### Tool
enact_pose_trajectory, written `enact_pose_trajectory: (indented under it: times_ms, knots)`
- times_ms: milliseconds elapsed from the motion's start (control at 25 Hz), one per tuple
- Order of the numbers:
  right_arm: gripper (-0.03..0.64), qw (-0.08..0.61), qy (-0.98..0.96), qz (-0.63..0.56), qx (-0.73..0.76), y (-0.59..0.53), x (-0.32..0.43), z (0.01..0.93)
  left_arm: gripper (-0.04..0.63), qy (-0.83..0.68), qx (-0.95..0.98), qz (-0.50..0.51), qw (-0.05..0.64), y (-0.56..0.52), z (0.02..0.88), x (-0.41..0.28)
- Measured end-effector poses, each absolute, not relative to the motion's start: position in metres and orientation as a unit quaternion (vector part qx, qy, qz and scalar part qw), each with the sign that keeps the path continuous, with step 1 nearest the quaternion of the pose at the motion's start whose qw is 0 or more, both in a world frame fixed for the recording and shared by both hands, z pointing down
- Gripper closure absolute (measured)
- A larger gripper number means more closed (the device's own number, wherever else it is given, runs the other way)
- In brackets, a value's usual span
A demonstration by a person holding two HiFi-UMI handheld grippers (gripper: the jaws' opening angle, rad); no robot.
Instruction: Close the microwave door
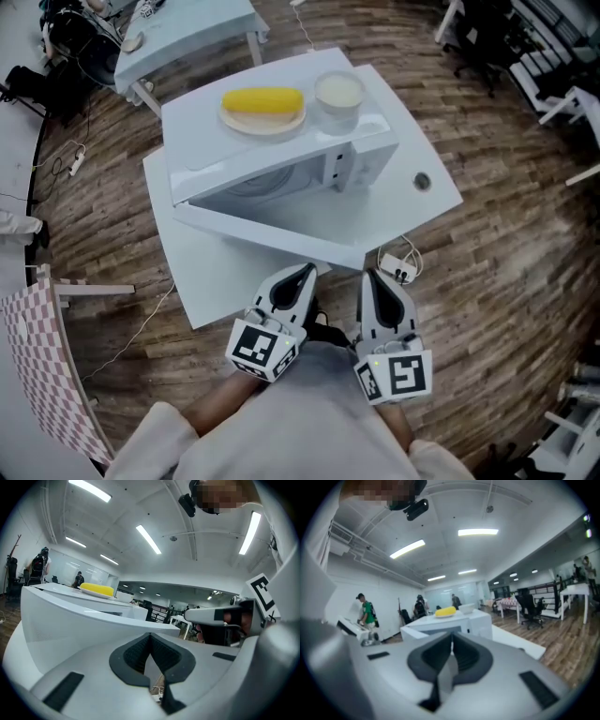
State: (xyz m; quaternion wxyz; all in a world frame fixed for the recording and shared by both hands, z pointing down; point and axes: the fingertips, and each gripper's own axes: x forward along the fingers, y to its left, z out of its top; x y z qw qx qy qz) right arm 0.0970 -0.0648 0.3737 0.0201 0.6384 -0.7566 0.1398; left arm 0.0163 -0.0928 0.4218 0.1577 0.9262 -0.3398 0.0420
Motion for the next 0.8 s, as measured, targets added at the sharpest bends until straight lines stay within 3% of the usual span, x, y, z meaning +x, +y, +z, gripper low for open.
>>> enact_pose_trajectory:
  times_ms: [320,800]
  knots:
    - [0.594,0.024,-0.722,0.101,0.684,-0.112,0.138,0.354,0.584,-0.293,0.936,0.062,0.184,-0.098,0.443,0.019]
    - [0.594,0.045,-0.765,0.114,0.632,-0.150,0.149,0.359,0.584,-0.371,0.909,0.046,0.184,-0.136,0.436,0.029]
